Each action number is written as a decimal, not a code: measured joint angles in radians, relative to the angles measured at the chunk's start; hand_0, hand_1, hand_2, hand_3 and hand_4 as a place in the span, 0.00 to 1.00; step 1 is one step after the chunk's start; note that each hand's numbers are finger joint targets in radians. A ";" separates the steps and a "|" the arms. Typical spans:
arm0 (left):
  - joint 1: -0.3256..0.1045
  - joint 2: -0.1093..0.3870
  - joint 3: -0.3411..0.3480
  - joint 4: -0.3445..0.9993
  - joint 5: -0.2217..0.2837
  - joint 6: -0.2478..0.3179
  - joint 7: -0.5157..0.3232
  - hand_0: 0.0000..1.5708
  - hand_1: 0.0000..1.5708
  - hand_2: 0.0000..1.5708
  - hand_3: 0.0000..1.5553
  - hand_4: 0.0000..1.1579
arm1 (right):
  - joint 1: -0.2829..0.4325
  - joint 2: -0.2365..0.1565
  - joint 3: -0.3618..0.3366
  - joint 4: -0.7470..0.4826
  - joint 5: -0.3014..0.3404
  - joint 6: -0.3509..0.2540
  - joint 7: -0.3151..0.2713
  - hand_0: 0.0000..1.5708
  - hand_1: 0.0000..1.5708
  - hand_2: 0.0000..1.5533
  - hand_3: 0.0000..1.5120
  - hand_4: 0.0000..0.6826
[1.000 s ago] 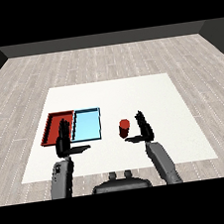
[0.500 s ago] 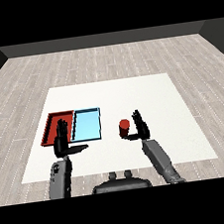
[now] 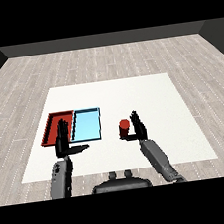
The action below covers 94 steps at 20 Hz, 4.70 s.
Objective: Pick the red can and put it in the red box
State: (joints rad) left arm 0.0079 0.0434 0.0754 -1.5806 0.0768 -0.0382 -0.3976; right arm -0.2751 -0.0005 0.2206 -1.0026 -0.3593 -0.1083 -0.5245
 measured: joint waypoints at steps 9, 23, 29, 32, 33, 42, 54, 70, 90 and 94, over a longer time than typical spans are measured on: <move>0.007 0.007 0.004 -0.034 0.010 -0.002 0.025 0.00 0.00 0.00 0.00 0.00 | -0.067 -0.005 0.021 0.067 -0.050 -0.014 -0.022 0.00 0.00 0.00 0.00 0.00; 0.005 0.005 -0.002 -0.069 0.009 0.005 0.062 0.00 0.00 0.00 0.00 0.00 | -0.137 0.000 0.024 0.152 -0.070 -0.028 -0.013 0.00 0.00 0.00 0.00 0.00; 0.032 0.003 -0.008 -0.101 0.003 0.007 0.067 0.00 0.00 0.00 0.00 0.00 | -0.207 0.000 0.060 0.233 -0.124 -0.058 -0.036 0.00 0.00 0.00 0.00 0.00; 0.017 0.006 0.003 -0.073 0.010 0.001 0.052 0.00 0.00 0.00 0.00 0.00 | -0.210 -0.003 0.092 0.235 -0.151 -0.066 -0.051 0.00 0.00 0.00 0.00 0.00; 0.007 0.000 -0.001 -0.060 0.003 0.009 0.051 0.00 0.00 0.00 0.00 0.00 | -0.224 -0.002 0.102 0.253 -0.167 -0.072 -0.060 0.00 0.00 0.00 0.00 0.00; 0.032 0.002 -0.003 -0.060 0.004 -0.007 0.023 0.00 0.00 0.00 0.00 0.00 | -0.240 -0.005 0.101 0.272 -0.151 -0.140 -0.026 0.95 0.95 0.94 0.95 0.97; 0.016 -0.002 -0.010 -0.039 -0.016 0.002 0.018 0.00 0.00 0.00 0.00 0.00 | -0.208 -0.007 0.113 0.172 -0.014 -0.240 0.021 0.93 0.93 0.94 0.94 0.97; -0.054 -0.030 -0.151 -0.023 -0.067 0.030 0.123 0.00 0.00 0.00 0.00 0.00 | -0.156 -0.007 0.167 -0.140 0.062 -0.342 0.116 0.91 0.91 0.93 0.94 0.95; -0.229 -0.043 -0.480 0.142 0.028 0.274 0.152 0.00 0.00 0.00 0.00 0.00 | -0.153 -0.004 0.126 -0.241 0.120 -0.247 0.150 0.88 0.88 0.91 0.93 0.91; -0.248 -0.043 -0.486 0.173 0.031 0.267 0.141 0.00 0.00 0.00 0.00 0.00 | -0.145 -0.003 0.148 -0.281 0.124 -0.251 0.169 0.89 0.89 0.92 0.93 0.91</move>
State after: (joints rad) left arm -0.2401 0.0002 -0.4106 -1.4077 0.1081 0.2284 -0.2565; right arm -0.4204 -0.0030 0.3687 -1.2838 -0.2348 -0.3589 -0.3551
